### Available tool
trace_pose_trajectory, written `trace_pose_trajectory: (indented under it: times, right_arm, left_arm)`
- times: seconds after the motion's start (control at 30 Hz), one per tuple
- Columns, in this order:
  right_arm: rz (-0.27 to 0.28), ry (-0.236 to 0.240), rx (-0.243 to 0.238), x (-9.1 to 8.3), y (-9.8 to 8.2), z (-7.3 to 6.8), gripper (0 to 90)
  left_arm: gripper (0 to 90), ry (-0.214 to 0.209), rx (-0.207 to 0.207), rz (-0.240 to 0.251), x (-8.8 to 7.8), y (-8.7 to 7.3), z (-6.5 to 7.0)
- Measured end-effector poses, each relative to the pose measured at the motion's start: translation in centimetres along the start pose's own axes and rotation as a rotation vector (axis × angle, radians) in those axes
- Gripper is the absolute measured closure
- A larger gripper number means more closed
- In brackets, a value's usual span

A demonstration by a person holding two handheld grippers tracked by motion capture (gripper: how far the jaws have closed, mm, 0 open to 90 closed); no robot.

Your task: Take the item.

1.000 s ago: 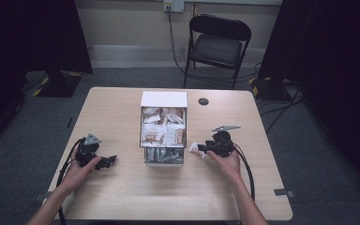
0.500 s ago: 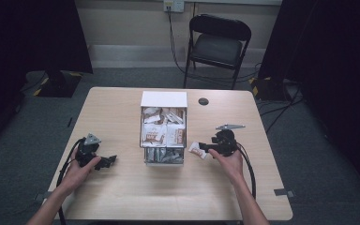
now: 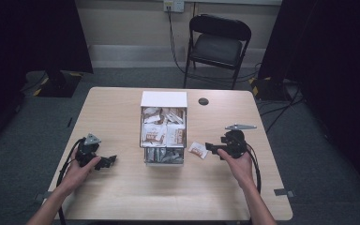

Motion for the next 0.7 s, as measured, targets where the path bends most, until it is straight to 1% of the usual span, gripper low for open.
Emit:
trace_pose_trajectory:
  times: [0.1, 0.23, 0.37, 0.47, 0.53, 0.57, 0.6, 0.63, 0.7]
  right_arm:
    - [0.010, -0.022, -0.002, -1.0, -0.1, 0.0, 15.3]
    - [0.014, -0.037, 0.002, -2.3, -0.5, 0.0, 14.6]
    - [0.023, -0.058, 0.026, -3.5, -0.8, 0.3, 14.8]
    - [0.028, -0.077, 0.032, -4.4, -1.1, 0.5, 14.8]
    - [0.019, -0.100, 0.026, -4.8, -1.4, 0.6, 15.3]
    - [0.012, -0.116, 0.025, -5.0, -1.6, 0.7, 16.9]
    - [0.000, -0.132, 0.031, -5.2, -1.9, 0.9, 18.0]
    - [-0.006, -0.142, 0.033, -5.3, -2.2, 1.1, 17.2]
    - [-0.019, -0.155, 0.040, -5.5, -2.9, 1.5, 17.0]
  left_arm:
    - [0.0, -0.001, -0.001, 0.000, 0.0, 0.0, 0.0]
    - [0.0, -0.002, 0.000, -0.001, 0.0, 0.0, 0.0]
    - [0.0, -0.002, -0.001, -0.002, 0.0, 0.0, 0.0]
    - [0.0, -0.002, -0.001, -0.002, 0.0, 0.0, 0.0]
    - [0.0, 0.000, 0.000, 0.000, 0.0, 0.0, 0.0]
    - [0.0, -0.001, -0.001, 0.001, 0.0, 0.0, 0.0]
    - [0.0, -0.001, -0.001, 0.001, 0.0, 0.0, 0.0]
    - [0.0, 0.000, -0.002, 0.001, 0.0, 0.0, 0.0]
    - [0.0, 0.001, 0.003, -0.002, 0.0, 0.0, 0.0]
Point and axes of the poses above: each handheld gripper's, and its own axes: x roughly forward along the jaws, y roughly out of its top, z roughly to its right, the point moved 3 cm from there along x, roughly forward along the jaws, and after that the axes turned 7 degrees about -x, right-handed, at the moved point
